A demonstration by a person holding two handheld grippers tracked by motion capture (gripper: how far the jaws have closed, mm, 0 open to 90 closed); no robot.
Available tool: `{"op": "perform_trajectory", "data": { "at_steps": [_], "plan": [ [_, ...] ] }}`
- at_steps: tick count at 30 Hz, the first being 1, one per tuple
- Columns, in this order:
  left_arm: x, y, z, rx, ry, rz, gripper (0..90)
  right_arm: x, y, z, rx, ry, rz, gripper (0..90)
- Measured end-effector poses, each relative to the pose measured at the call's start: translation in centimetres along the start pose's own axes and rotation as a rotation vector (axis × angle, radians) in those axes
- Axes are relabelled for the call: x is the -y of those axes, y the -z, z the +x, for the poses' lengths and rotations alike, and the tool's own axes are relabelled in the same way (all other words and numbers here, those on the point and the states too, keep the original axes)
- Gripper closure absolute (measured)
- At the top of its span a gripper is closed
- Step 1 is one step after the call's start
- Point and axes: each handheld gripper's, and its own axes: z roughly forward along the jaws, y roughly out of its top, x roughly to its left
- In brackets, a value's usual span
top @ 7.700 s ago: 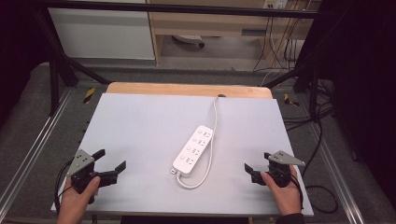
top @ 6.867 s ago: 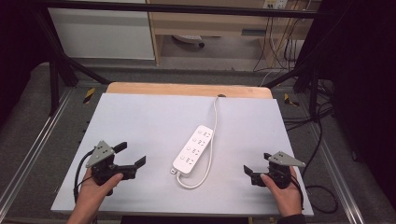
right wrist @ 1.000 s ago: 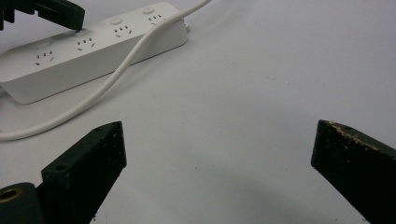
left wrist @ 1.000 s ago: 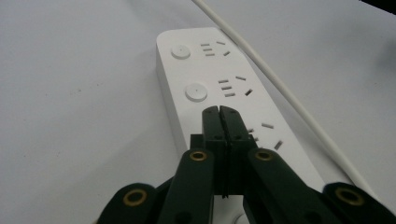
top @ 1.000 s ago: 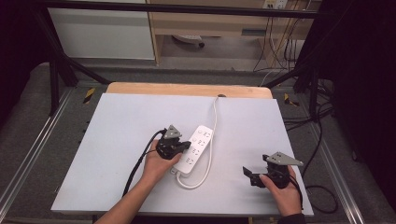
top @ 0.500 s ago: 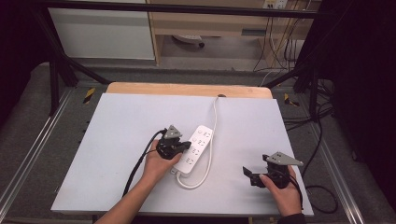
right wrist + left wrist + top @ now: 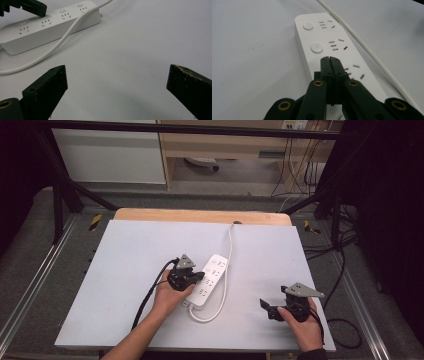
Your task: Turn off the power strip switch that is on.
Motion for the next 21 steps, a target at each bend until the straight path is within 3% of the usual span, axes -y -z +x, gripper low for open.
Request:
{"op": "perform_trajectory", "data": {
  "at_steps": [21],
  "plan": [
    [0.02,-0.04,0.41,0.033,0.014,0.009,90.0,0.0,-0.04,0.05,-0.002,0.003,0.003,4.1]
  ]
}}
